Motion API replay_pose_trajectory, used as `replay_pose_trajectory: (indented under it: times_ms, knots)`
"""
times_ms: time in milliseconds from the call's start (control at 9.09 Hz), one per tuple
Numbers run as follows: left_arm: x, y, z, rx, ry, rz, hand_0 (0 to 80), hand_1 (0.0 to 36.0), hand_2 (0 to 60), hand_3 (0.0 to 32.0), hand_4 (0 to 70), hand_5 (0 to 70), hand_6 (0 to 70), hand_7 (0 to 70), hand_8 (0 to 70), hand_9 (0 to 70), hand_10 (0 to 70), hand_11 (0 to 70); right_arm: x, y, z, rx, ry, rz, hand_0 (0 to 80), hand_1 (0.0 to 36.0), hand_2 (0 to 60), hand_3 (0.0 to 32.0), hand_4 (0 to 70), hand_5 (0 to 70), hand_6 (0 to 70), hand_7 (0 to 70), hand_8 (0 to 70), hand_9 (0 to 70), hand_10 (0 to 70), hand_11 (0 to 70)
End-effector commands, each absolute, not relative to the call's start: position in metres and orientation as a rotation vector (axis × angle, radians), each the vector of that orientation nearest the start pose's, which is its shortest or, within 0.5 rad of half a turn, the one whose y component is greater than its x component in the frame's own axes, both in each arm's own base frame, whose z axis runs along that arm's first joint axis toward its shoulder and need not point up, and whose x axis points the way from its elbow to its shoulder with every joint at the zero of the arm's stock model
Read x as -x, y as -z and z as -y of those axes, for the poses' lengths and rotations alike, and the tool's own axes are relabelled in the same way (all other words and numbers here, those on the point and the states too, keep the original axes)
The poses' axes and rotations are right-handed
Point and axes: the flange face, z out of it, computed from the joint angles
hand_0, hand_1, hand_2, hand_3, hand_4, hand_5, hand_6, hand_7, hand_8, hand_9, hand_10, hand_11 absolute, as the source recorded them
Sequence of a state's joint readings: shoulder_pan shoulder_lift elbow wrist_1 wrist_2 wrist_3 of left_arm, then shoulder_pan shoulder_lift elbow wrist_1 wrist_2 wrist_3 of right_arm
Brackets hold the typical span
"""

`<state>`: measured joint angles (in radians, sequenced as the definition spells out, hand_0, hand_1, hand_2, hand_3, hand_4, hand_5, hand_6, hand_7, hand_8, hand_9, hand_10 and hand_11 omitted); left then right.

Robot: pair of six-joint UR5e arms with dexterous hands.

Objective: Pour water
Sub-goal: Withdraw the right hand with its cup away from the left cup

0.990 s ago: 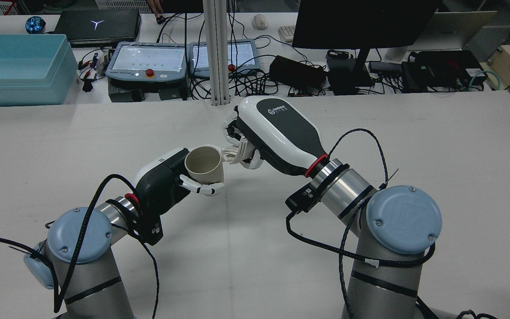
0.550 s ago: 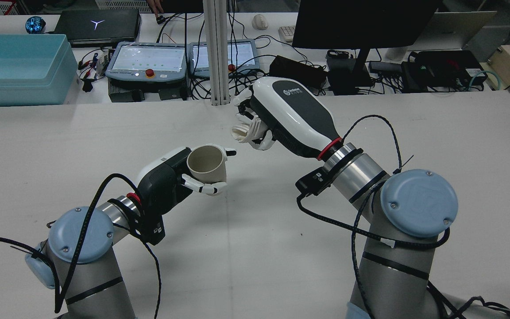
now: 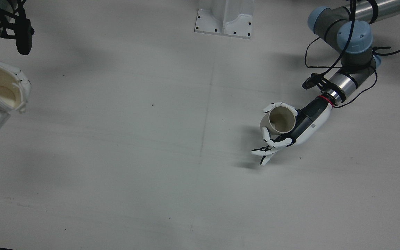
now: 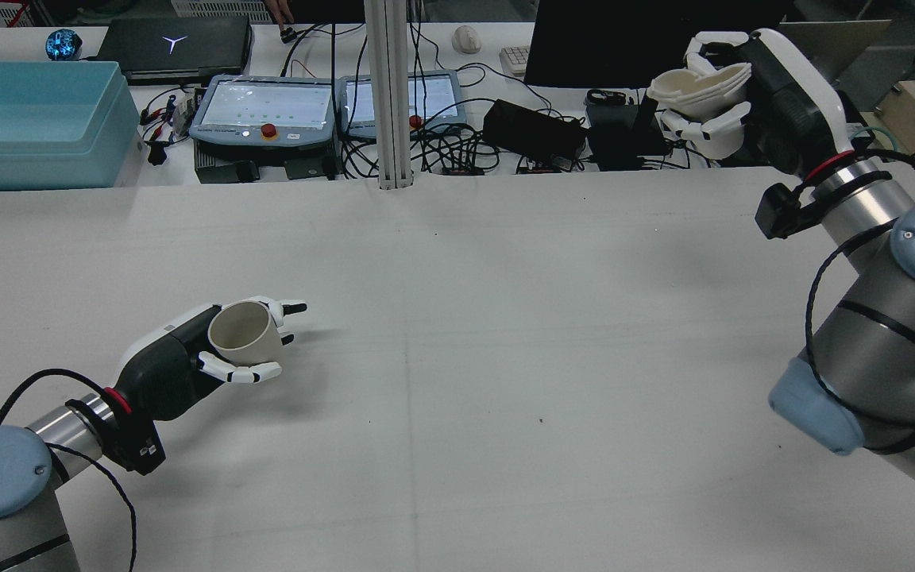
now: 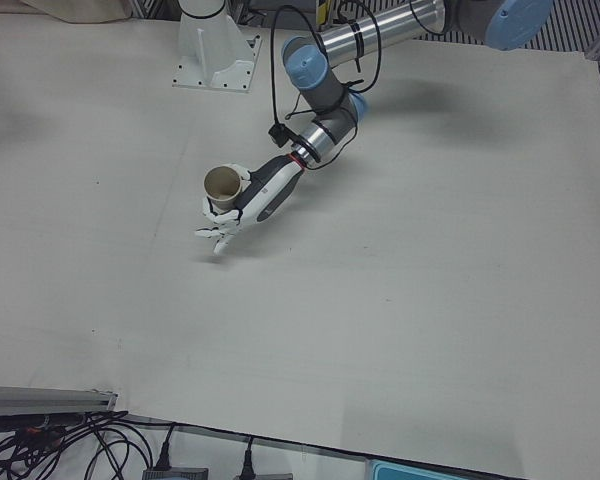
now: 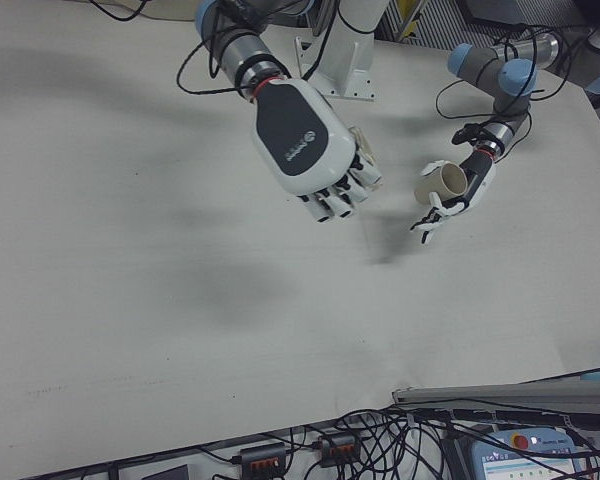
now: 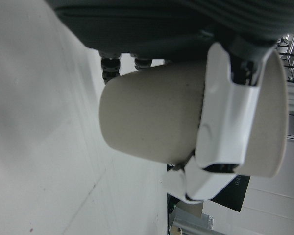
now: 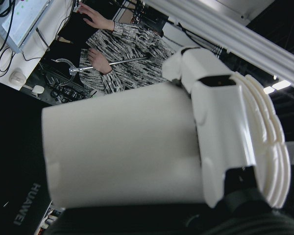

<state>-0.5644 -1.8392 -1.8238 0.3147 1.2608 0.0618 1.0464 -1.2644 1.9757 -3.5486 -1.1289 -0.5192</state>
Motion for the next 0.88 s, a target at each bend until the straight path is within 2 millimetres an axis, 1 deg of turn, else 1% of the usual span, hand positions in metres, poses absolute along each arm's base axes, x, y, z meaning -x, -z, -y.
replay_pose_trajectory:
  times_ms: [0,110,220,330,440,550,660,770]
  knots:
    - [-0.299,-0.552,0.448,0.642,1.691,-2.031,63.8,36.0,60.0,0.0,58.8,70.0,13.2,22.1,1.7,3.0,6.7,12.4,0.056,-0.489,0.557,0.279,2.058,-2.571,80.0,36.0,60.0,0.0,48.1,70.0,69.5,70.0,50.9,66.5,51.9,70.0]
    - [-0.261,-0.569,0.455,0.596,1.707,-2.057,63.3,36.0,60.0,0.0,61.7,70.0,13.8,22.7,2.0,3.1,7.2,13.1,0.05,-0.536,0.56,0.238,2.037,-2.554,80.0,36.0,60.0,0.0,46.5,70.0,69.2,70.0,51.5,67.3,53.0,70.0]
    - [-0.232,-0.589,0.454,0.549,1.728,-2.074,65.0,36.0,60.0,0.0,63.1,70.0,14.3,23.4,2.3,3.2,7.4,13.3,0.035,-0.582,0.573,0.187,2.019,-2.572,80.0,36.0,60.0,0.0,45.1,70.0,69.1,70.0,52.4,68.7,54.5,70.0]
    - [-0.207,-0.61,0.446,0.508,1.758,-2.065,65.9,36.0,60.0,0.0,63.4,70.0,14.6,23.9,2.5,3.3,7.4,13.4,0.028,-0.632,0.577,0.181,2.055,-2.55,80.0,36.0,60.0,0.0,45.8,70.0,69.5,70.0,52.6,68.8,54.6,70.0]
    - [-0.188,-0.617,0.447,0.476,1.776,-2.081,63.0,36.0,60.0,0.0,62.3,70.0,14.2,23.9,2.4,3.3,7.1,12.8,0.027,-0.677,0.576,0.189,2.101,-2.523,80.0,36.0,60.0,0.0,45.5,70.0,69.4,70.0,51.7,67.5,54.2,70.0]
    - [-0.165,-0.623,0.449,0.429,1.795,-2.105,62.1,36.0,60.0,0.0,61.1,70.0,13.9,24.1,2.4,3.4,7.0,12.6,0.024,-0.744,0.566,0.201,2.181,-2.473,80.0,36.0,60.0,0.0,45.8,70.0,70.0,70.0,52.3,68.1,54.2,70.0]
    - [-0.152,-0.63,0.448,0.404,1.814,-2.107,60.3,36.0,60.0,0.0,60.2,70.0,13.4,23.9,2.4,3.4,6.9,12.2,0.019,-0.814,0.548,0.216,2.215,-2.452,79.7,36.0,60.0,0.0,44.2,70.0,70.0,70.0,52.9,68.8,55.0,70.0]
    - [-0.138,-0.641,0.44,0.38,1.823,-2.107,60.3,36.0,60.0,0.0,60.4,70.0,13.3,24.0,2.3,3.4,6.7,12.0,0.016,-0.866,0.537,0.232,2.256,-2.423,71.4,36.0,60.0,0.0,39.1,70.0,69.1,70.0,54.2,70.0,56.4,70.0]
